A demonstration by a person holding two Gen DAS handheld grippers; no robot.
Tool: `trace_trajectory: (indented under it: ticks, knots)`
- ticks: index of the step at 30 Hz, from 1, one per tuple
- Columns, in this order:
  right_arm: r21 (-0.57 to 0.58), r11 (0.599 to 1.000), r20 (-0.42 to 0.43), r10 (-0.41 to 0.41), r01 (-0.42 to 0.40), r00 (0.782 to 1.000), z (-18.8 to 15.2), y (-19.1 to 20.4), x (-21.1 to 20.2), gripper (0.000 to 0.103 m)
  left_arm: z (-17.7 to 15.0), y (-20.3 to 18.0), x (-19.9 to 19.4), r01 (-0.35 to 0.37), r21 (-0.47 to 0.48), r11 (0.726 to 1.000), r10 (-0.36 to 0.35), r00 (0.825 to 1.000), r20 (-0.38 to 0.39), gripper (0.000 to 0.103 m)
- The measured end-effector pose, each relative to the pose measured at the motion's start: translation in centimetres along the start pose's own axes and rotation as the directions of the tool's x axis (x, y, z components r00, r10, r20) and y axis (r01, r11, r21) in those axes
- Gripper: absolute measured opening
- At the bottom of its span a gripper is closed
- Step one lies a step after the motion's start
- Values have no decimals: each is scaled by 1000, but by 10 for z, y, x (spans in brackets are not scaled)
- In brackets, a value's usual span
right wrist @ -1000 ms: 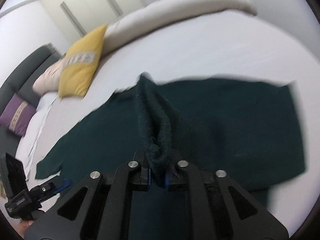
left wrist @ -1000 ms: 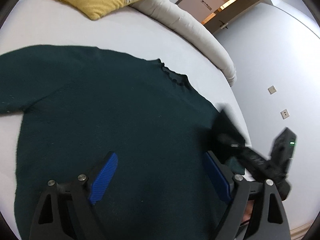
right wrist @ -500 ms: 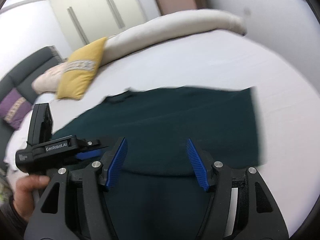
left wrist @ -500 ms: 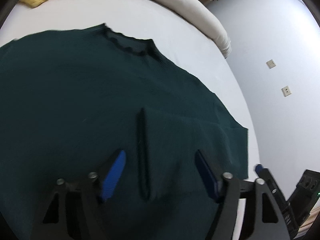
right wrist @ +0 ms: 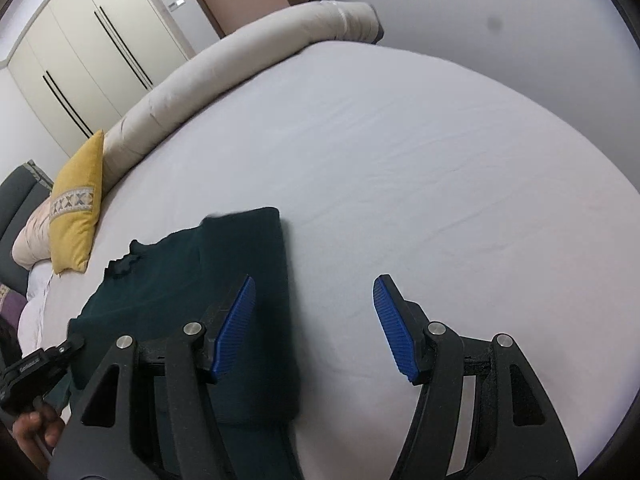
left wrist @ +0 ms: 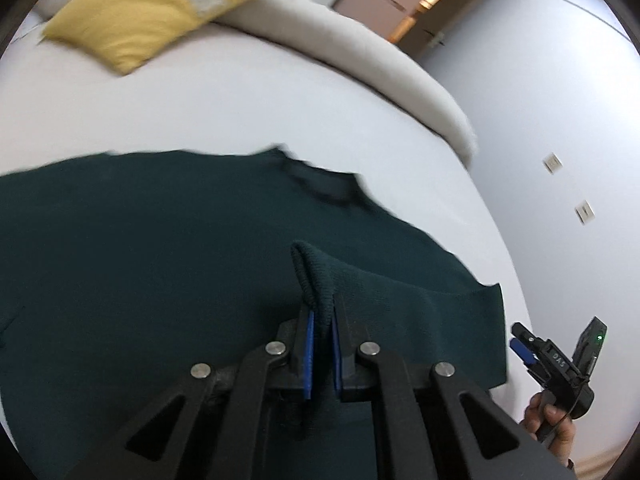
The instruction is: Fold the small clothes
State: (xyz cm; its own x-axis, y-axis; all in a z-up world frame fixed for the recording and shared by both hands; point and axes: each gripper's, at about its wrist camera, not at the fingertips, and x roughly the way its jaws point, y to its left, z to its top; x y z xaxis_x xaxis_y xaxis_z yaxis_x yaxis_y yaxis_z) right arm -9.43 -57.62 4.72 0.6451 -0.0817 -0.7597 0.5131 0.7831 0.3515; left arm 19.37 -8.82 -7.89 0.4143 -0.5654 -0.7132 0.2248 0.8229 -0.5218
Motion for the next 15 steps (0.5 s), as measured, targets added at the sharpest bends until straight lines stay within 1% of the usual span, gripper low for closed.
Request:
trace_trajectory:
  ticks: [3,4,6,8,9,10,12,13,14,15]
  knots:
    - [-52,999,-13,-10,9,1000,5,12,17,59,-1,37,5,-21,-80,997,22,1000,6,8]
    - [-69,998,-19,-11,10,1000,6,17,21,59,-2,43,7,-26,-89,996,26,1000,4,8]
    - [-85,996,-44,-7,3,999,10,30,38,59,-3,49,13,-33,-77,997,32,999,-16,8]
    - [-94,995,-64,-24,18,998,16,32,50,59,-8,42,15,-47,-46,998,46,999,-15,8]
    - [-97,995,-73,-30,23,997,17,34,51,56,-8,46,14,-48,-39,998,48,999,-15,8]
    - [-94,995,-91,-33,24,995,18,37,60,53,-7,47,14,-46,-39,998,46,999,-15,8]
    - [-94,995,-135,-40,27,990,20,39,76,39,-6,46,16,-42,-37,998,41,999,-16,8]
    - [-115,993,-141,-48,31,989,20,41,81,35,-6,45,17,-44,-28,999,44,999,-15,8]
    - [-143,989,-143,-55,34,988,20,46,87,28,-6,41,18,-47,-23,999,47,999,-14,8]
    - [-158,987,-149,-53,29,987,23,48,91,14,-6,42,17,-48,-20,999,48,999,-14,8]
